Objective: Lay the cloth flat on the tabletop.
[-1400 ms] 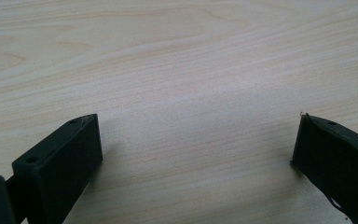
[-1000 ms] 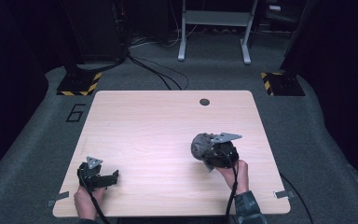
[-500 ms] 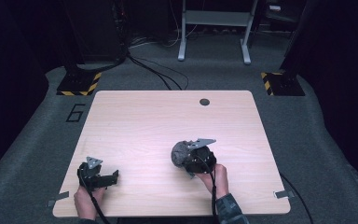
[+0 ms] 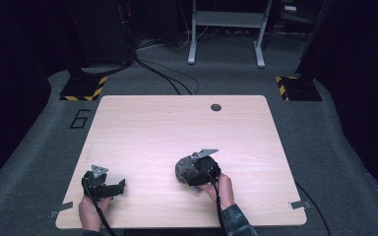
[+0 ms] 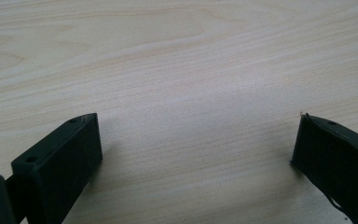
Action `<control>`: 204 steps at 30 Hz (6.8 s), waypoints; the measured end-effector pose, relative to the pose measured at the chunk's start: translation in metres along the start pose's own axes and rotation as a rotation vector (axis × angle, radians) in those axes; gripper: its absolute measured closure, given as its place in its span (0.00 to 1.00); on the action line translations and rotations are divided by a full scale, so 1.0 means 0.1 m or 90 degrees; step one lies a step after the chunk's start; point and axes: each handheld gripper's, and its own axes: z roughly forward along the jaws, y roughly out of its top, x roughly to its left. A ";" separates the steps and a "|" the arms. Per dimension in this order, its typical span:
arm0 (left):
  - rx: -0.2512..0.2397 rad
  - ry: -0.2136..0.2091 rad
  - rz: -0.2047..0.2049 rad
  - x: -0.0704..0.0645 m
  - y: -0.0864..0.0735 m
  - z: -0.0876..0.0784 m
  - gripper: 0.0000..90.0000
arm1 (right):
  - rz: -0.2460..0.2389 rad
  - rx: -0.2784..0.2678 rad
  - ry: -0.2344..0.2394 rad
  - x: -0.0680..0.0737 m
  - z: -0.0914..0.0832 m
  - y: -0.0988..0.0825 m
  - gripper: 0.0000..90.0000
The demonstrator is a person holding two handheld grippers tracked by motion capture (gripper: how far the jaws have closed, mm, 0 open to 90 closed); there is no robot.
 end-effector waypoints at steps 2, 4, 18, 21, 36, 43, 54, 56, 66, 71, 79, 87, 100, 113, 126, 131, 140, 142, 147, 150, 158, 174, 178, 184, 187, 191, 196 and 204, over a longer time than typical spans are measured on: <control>-0.005 0.001 -0.005 0.00 0.00 0.01 0.01 | -0.004 -0.020 0.003 -0.02 -0.11 -0.02 0.22; -0.003 0.002 -0.005 -0.01 0.00 0.00 0.01 | -0.005 -0.033 0.006 -0.05 -0.22 -0.04 0.22; -0.021 -0.067 0.029 -0.32 0.11 -0.15 0.00 | 0.039 -0.063 -0.043 -0.34 -0.57 -0.25 0.33; -0.034 -0.083 0.080 -0.58 0.16 -0.17 0.03 | 0.047 -0.063 -0.064 -0.40 -0.58 -0.31 0.36; -0.048 -0.214 0.242 -1.60 0.43 -0.13 0.17 | 0.068 -0.037 -0.067 -0.47 -0.48 -0.57 0.47; -0.090 -0.228 0.269 -1.89 0.65 -0.14 0.24 | 0.087 -0.036 -0.060 -0.43 -0.45 -0.58 0.47; -0.103 -0.224 0.272 -1.96 0.78 0.07 0.74 | 0.071 -0.025 -0.063 -0.34 -0.27 -0.53 0.60; -0.106 -0.232 0.265 -1.94 0.77 0.09 0.83 | 0.072 -0.015 -0.053 -0.32 -0.23 -0.52 0.62; -0.116 -0.249 0.229 -1.84 0.77 0.10 0.92 | 0.040 -0.003 -0.045 -0.24 -0.04 -0.47 0.85; -0.126 -0.251 0.200 -1.74 0.79 0.08 0.92 | 0.035 -0.010 -0.032 -0.24 -0.03 -0.49 0.98; -0.143 -0.235 0.160 -1.53 0.83 0.04 0.92 | 0.007 0.000 -0.056 -0.20 -0.04 -0.48 0.99; -0.143 -0.221 0.112 -1.27 0.87 0.05 0.91 | 0.023 0.003 -0.075 -0.31 -0.16 -0.59 0.99; -0.089 -0.214 0.037 -0.99 0.86 0.24 0.79 | 0.050 0.022 -0.111 -0.38 -0.35 -0.75 0.99; -0.132 -0.196 0.068 -1.12 0.86 -0.04 0.35 | 0.047 -0.023 -0.093 -0.34 -0.47 -0.47 0.73; -0.110 -0.214 0.199 -1.71 0.78 -0.03 0.25 | -0.002 0.006 -0.063 -0.22 0.00 -0.20 0.71; -0.104 -0.165 0.204 -1.75 0.76 0.06 0.49 | -0.003 0.027 -0.070 -0.24 0.07 -0.27 0.76; -0.103 -0.162 0.157 -1.50 0.74 0.13 0.90 | 0.022 0.008 -0.065 -0.27 -0.02 -0.43 0.87; -0.105 -0.165 0.143 -1.44 0.76 0.13 0.90 | 0.024 0.007 -0.063 -0.27 -0.06 -0.48 0.88; -0.104 -0.166 0.125 -1.34 0.79 0.12 0.89 | 0.041 0.001 -0.051 -0.30 -0.16 -0.59 0.89; -0.108 -0.166 0.116 -1.32 0.80 0.12 0.89 | 0.045 0.007 -0.053 -0.31 -0.22 -0.65 0.89; -0.103 -0.167 0.111 -1.27 0.81 0.12 0.87 | 0.047 0.022 -0.054 -0.29 -0.41 -0.83 0.89; -0.078 -0.157 0.063 -1.12 0.82 0.16 0.47 | 0.050 0.025 -0.042 -0.42 -0.75 -0.70 0.77; -0.072 -0.203 0.073 -1.22 0.83 0.18 0.45 | 0.028 0.000 -0.046 -0.49 -0.69 -0.46 0.77; 0.001 -0.269 0.148 -1.40 0.75 0.37 0.53 | -0.014 0.019 -0.046 -0.44 -0.30 -0.25 0.80; 0.030 -0.272 0.149 -1.42 0.69 0.46 0.53 | -0.021 0.049 -0.055 -0.40 -0.14 -0.26 0.81; 0.026 -0.269 0.132 -1.37 0.69 0.47 0.53 | -0.019 0.068 -0.061 -0.39 -0.08 -0.34 0.83; 0.028 -0.257 0.127 -1.35 0.69 0.47 0.54 | -0.001 0.064 -0.056 -0.42 -0.16 -0.46 0.85; 0.030 -0.255 0.136 -1.32 0.68 0.46 0.54 | 0.015 0.076 -0.051 -0.42 -0.31 -0.61 0.85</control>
